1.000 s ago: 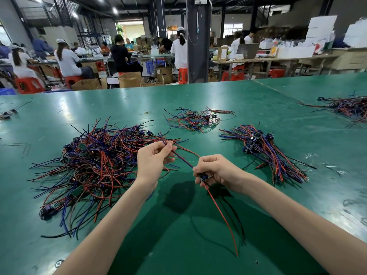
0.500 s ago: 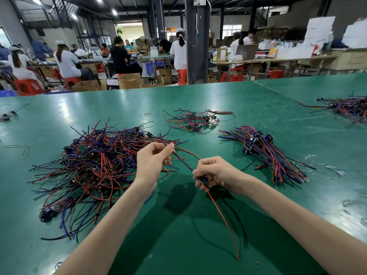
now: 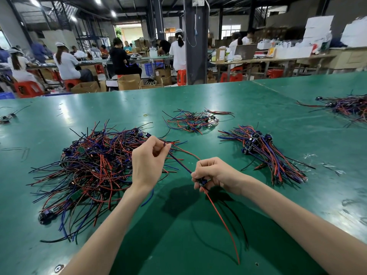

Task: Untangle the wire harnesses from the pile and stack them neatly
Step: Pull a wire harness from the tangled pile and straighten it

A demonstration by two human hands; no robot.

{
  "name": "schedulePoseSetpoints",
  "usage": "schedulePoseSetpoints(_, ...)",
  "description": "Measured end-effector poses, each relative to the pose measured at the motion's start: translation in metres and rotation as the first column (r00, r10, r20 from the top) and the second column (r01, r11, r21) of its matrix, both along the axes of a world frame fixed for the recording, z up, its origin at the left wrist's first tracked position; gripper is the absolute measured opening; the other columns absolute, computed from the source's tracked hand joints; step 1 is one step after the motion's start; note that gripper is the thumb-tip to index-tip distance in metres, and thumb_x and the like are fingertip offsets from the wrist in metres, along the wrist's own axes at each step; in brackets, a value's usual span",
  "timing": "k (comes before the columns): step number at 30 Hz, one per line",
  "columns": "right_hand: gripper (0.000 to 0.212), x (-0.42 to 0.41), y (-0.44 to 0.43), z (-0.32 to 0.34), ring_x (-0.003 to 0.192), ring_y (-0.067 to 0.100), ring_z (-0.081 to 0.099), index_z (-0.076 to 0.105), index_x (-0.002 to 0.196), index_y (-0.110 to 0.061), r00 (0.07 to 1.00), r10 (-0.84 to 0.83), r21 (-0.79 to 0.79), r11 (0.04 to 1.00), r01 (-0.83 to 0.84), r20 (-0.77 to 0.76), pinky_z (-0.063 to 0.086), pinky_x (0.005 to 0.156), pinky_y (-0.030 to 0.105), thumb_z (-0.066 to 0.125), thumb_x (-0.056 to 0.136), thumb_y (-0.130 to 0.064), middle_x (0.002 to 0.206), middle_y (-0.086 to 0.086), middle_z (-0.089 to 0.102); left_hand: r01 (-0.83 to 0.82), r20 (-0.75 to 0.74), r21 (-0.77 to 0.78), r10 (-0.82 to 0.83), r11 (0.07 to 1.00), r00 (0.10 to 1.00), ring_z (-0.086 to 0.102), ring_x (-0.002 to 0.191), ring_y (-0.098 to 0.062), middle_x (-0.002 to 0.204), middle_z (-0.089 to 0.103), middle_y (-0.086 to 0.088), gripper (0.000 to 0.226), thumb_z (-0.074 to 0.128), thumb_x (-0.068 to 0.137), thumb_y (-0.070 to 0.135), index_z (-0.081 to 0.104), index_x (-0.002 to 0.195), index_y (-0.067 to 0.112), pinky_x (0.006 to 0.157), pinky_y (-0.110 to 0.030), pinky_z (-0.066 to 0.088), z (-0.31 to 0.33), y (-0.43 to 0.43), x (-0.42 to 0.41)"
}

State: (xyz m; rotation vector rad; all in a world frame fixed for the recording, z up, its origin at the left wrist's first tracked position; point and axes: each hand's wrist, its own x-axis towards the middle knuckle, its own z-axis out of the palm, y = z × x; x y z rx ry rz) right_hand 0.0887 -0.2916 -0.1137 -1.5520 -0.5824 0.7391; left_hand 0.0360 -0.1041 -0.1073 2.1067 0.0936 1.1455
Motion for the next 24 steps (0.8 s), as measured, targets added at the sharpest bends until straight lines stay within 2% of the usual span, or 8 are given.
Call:
schedulePoseSetpoints(1,0.038,0.000,-0.001,0.000,0.056,0.022,0.061,0.054,0.051,-0.017,1.000,0.001,0.000,1.000,-0.001,0.001,0.048,0.048,0.023,0.060,0.084,0.000,0.065,0.008,0.063,0.012,-0.012,-0.073,-0.013,0.997,1.000,0.057,0.053,-0.016,0.062,0.061,0.003,0.022,0.073,0.083,0.016,0.057,0.069,0.009,0.054,-0.028,0.049,0.001,0.000,0.000)
schedulePoseSetpoints(3,0.035,0.001,-0.001,0.001,0.055,0.021,0.061,0.053,0.054,-0.015,1.000,-0.011,0.012,1.000,0.011,-0.001,0.048,0.048,0.023,0.060,0.085,0.000,0.065,0.009,0.064,0.101,-0.022,-0.421,-0.121,0.902,0.992,0.052,0.047,-0.013,0.057,0.060,0.001,0.022,0.071,0.084,0.017,0.057,0.068,0.009,0.049,-0.025,0.046,0.007,0.000,0.002)
schedulePoseSetpoints(5,0.032,0.002,-0.001,0.003,0.054,0.020,0.061,0.052,0.057,-0.012,1.000,-0.024,0.031,0.999,0.024,0.003,0.049,0.049,0.023,0.060,0.085,0.000,0.065,0.009,0.063,0.214,0.062,-0.751,-0.255,0.625,0.965,0.049,0.048,-0.008,0.058,0.059,0.000,0.020,0.067,0.087,0.014,0.059,0.069,0.009,0.046,-0.020,0.046,0.011,-0.003,0.002)
schedulePoseSetpoints(6,0.032,0.002,-0.001,0.003,0.055,0.020,0.061,0.052,0.057,-0.012,1.000,-0.024,0.036,0.999,0.024,0.007,0.049,0.049,0.024,0.060,0.085,0.000,0.065,0.009,0.063,0.244,0.096,-0.819,-0.294,0.519,0.951,0.049,0.049,-0.006,0.060,0.060,-0.002,0.020,0.065,0.088,0.014,0.060,0.070,0.008,0.045,-0.017,0.046,0.012,-0.003,0.003)
schedulePoseSetpoints(8,0.031,0.002,0.000,0.002,0.055,0.020,0.061,0.052,0.057,-0.012,1.000,-0.013,0.033,0.999,0.013,0.011,0.050,0.050,0.024,0.060,0.085,0.001,0.065,0.008,0.063,0.271,0.120,-0.855,-0.339,0.442,0.933,0.048,0.049,-0.005,0.063,0.063,-0.002,0.021,0.061,0.090,0.015,0.061,0.071,0.008,0.045,-0.015,0.046,0.012,-0.003,0.003)
schedulePoseSetpoints(13,0.031,0.003,-0.001,0.002,0.056,0.019,0.062,0.053,0.057,-0.012,1.000,-0.002,0.040,0.999,0.001,0.013,0.050,0.050,0.023,0.060,0.085,0.001,0.065,0.008,0.064,0.213,0.061,-0.871,-0.331,0.443,0.942,0.048,0.046,-0.005,0.062,0.065,-0.002,0.024,0.060,0.092,0.018,0.066,0.074,0.003,0.042,-0.015,0.045,0.012,0.000,0.002)
schedulePoseSetpoints(19,0.021,0.001,0.001,0.003,0.056,0.018,0.063,0.054,0.057,-0.013,0.999,0.041,0.047,0.998,-0.041,0.009,0.051,0.050,0.024,0.067,0.074,-0.010,0.064,0.006,0.064,0.072,-0.004,-0.985,-0.444,0.155,0.896,0.044,0.037,-0.002,0.050,0.059,0.003,0.023,0.055,0.094,0.017,0.061,0.076,0.003,0.035,-0.010,0.038,0.016,0.008,0.002)
schedulePoseSetpoints(24,0.023,0.003,-0.002,0.002,0.056,0.018,0.064,0.055,0.058,-0.013,0.999,0.037,0.047,0.998,-0.037,0.008,0.052,0.051,0.024,0.066,0.077,-0.007,0.065,0.006,0.065,0.118,-0.011,-0.952,-0.419,0.281,0.908,0.047,0.040,-0.003,0.057,0.064,0.000,0.023,0.057,0.093,0.016,0.066,0.077,0.002,0.038,-0.012,0.041,0.017,0.007,0.004)
